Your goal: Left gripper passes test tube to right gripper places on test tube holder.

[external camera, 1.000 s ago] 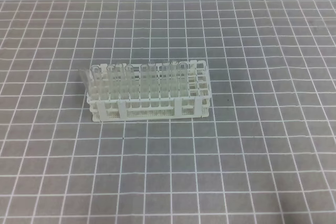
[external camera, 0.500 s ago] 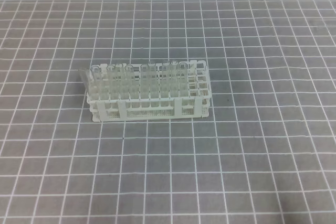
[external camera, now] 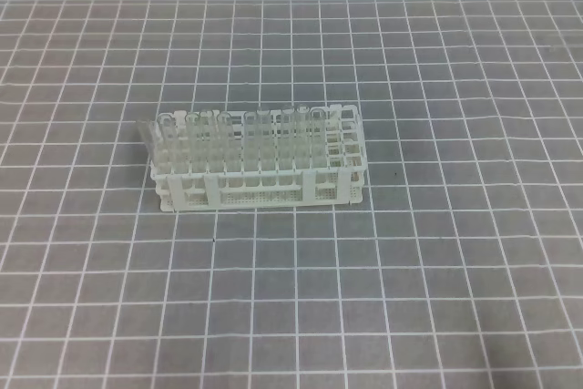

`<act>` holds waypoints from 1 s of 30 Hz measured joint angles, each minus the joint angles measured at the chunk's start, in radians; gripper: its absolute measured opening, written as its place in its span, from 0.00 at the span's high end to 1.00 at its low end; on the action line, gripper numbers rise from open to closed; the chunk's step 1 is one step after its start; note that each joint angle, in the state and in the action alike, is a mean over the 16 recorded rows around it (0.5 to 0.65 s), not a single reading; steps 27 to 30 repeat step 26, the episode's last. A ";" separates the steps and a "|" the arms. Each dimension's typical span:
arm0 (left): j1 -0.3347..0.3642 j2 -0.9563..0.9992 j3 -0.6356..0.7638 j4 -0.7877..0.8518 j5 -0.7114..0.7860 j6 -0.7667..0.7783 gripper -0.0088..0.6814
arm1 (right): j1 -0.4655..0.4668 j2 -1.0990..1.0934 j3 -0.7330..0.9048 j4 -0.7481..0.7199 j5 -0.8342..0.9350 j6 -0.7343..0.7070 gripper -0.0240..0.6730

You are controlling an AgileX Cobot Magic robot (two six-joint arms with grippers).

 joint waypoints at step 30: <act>0.000 -0.005 0.000 0.000 0.003 0.000 0.98 | 0.000 0.002 0.000 0.002 0.000 0.000 0.97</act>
